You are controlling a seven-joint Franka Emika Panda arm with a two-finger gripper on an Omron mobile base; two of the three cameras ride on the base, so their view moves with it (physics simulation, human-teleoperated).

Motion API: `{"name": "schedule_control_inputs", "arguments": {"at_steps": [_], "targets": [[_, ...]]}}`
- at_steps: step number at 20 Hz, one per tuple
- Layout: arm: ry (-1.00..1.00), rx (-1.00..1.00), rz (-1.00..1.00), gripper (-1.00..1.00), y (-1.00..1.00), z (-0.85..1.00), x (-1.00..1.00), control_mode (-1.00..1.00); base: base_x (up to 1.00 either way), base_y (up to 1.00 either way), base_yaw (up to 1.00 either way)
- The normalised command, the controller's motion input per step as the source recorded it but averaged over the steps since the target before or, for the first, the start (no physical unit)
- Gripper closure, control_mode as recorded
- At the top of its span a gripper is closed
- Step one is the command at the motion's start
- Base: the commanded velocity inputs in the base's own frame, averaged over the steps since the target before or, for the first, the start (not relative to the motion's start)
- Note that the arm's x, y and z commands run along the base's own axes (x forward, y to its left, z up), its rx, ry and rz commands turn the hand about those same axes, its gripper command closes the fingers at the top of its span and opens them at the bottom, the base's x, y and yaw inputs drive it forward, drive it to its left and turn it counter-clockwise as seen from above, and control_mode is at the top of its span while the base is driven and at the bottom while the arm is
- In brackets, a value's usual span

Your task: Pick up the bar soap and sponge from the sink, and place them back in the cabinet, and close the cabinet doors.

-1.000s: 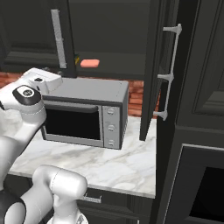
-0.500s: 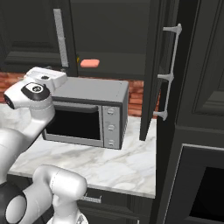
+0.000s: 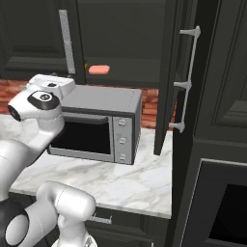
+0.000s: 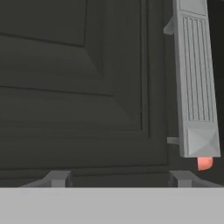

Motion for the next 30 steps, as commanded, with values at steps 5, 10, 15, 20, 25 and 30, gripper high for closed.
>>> {"name": "schedule_control_inputs", "arguments": {"at_steps": [5, 10, 15, 20, 25, 30], "targets": [[0.0, 0.0, 0.02, -1.0, 0.0, 0.0, -0.2, -1.0, 0.0, 0.0, 0.0], [0.0, 0.0, 0.02, -1.0, 0.0, 0.0, -0.3, -1.0, 0.0, 0.0, 0.0], [0.0, 0.0, 0.04, -1.0, -0.28, 0.0, -0.3, -1.0, 0.0, 0.0, 0.0], [0.0, 0.0, 0.06, -1.0, -0.38, 0.06, -0.34, -1.0, 0.0, 0.0, 0.0], [0.0, 0.0, 0.01, -1.0, -0.24, 0.11, -0.38, -1.0, 0.0, 0.0, 0.0], [0.01, 0.0, 0.0, -1.0, -0.13, 0.16, -0.31, -1.0, 0.0, 0.0, 0.0]]}}
